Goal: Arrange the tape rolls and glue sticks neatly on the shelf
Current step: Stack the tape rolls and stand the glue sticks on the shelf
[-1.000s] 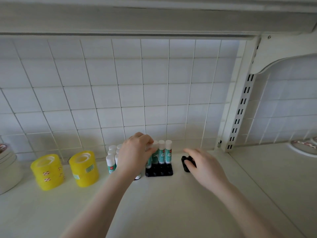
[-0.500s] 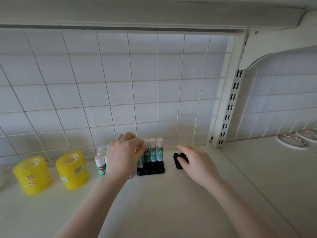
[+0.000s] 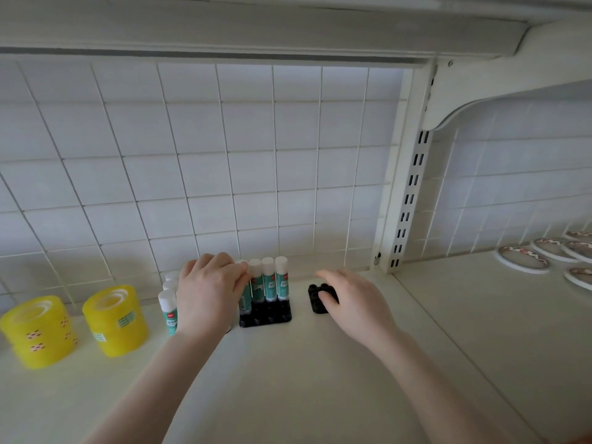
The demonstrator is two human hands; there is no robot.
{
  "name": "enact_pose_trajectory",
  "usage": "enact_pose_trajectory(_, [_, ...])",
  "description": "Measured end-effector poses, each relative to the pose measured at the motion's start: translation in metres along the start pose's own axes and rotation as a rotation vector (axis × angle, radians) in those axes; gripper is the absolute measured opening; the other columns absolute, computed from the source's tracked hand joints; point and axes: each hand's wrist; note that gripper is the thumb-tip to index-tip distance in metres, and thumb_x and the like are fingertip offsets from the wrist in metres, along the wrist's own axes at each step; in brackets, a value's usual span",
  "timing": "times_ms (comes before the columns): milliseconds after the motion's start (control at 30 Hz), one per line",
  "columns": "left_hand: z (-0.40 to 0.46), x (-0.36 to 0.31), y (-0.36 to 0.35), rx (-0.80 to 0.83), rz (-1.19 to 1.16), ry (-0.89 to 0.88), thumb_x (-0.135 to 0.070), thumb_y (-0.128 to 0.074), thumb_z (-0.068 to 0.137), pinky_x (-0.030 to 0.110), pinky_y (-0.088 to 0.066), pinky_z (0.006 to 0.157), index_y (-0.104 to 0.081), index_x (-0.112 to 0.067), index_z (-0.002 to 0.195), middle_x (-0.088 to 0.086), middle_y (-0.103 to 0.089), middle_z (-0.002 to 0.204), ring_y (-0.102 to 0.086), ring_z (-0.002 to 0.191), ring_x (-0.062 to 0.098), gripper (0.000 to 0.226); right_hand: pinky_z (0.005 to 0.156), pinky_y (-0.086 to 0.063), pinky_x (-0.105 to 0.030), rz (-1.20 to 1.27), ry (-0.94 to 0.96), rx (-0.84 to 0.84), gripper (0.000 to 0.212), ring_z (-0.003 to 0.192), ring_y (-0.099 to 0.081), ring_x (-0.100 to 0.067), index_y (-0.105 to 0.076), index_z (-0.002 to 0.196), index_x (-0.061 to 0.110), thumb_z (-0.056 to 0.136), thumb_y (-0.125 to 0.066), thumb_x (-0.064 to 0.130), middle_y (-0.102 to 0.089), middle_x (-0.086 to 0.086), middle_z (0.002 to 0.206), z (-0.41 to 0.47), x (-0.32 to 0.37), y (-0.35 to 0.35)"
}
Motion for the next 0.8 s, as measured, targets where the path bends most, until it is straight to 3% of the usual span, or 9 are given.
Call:
enact_pose_trajectory(167, [0.0,-0.007,0.008,0.14,0.053,-0.008,-0.034,-0.039,0.082,0.036,-0.046,0.057,-0.07,-0.012,0.066,-0.001,-0.062,0.066,-0.057,0.065,0.03,0.041,0.083,-0.044,-0.032,-0.132,-0.063,-0.046,0.031,0.104,-0.053,-0.022,-0.052,0.123,0.02,0.095,-0.042,0.026,-0.059,0.0,0.112,0.0,-0.02,0.019])
enact_pose_trajectory(300, [-0.006,-0.015,0.019,0.135,0.058,0.054,-0.016,-0.069,0.075,0.04,-0.049,0.06,-0.072,-0.007,0.087,0.006,-0.068,0.079,-0.061,0.075,0.034,0.015,0.079,-0.043,-0.032,-0.219,-0.113,-0.075,0.027,0.1,-0.054,-0.024,-0.055,0.116,0.015,0.094,-0.041,0.023,-0.059,-0.003,0.108,-0.005,-0.033,0.037])
enact_pose_trajectory(600, [-0.04,-0.052,0.054,0.187,-0.024,0.11,-0.014,-0.081,0.068,0.045,-0.05,0.072,-0.068,-0.005,0.104,0.011,-0.068,0.094,-0.06,0.09,0.038,0.039,0.084,-0.037,-0.032,-0.39,-0.162,-0.11,0.026,0.103,-0.052,-0.023,-0.055,0.114,0.019,0.094,-0.041,0.028,-0.058,-0.001,0.107,-0.071,-0.04,0.057])
enact_pose_trajectory(667, [-0.05,-0.061,0.059,0.207,-0.043,0.125,-0.015,-0.08,0.069,0.045,-0.05,0.073,-0.068,-0.004,0.105,0.013,-0.068,0.095,-0.06,0.091,0.039,0.039,0.081,-0.04,-0.034,-0.401,-0.196,-0.134,0.021,0.095,-0.056,-0.025,-0.061,0.106,0.017,0.089,-0.053,0.026,-0.061,-0.003,0.098,-0.093,-0.039,0.063])
enact_pose_trajectory(733, [-0.062,-0.07,0.065,0.232,-0.058,0.145,-0.019,-0.078,0.072,0.048,-0.049,0.079,-0.066,-0.005,0.11,0.014,-0.067,0.102,-0.059,0.098,0.039,0.042,0.067,-0.046,-0.034,-0.413,-0.229,-0.174,0.018,0.076,-0.06,-0.026,-0.067,0.087,0.013,0.072,-0.073,0.022,-0.062,-0.004,0.078,-0.112,-0.042,0.069])
enact_pose_trajectory(800, [-0.074,-0.08,0.072,0.251,-0.066,0.152,-0.022,-0.076,0.075,0.049,-0.048,0.084,-0.065,-0.005,0.114,0.015,-0.066,0.109,-0.057,0.104,0.04,0.044,0.059,-0.047,-0.033,-0.448,-0.268,-0.205,0.022,0.064,-0.06,-0.026,-0.067,0.076,0.013,0.06,-0.082,0.019,-0.06,-0.005,0.067,-0.132,-0.046,0.075])
Point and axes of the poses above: each hand's wrist, its own z-axis towards the middle knuckle, its own y-axis out of the back of the hand, x = y × z
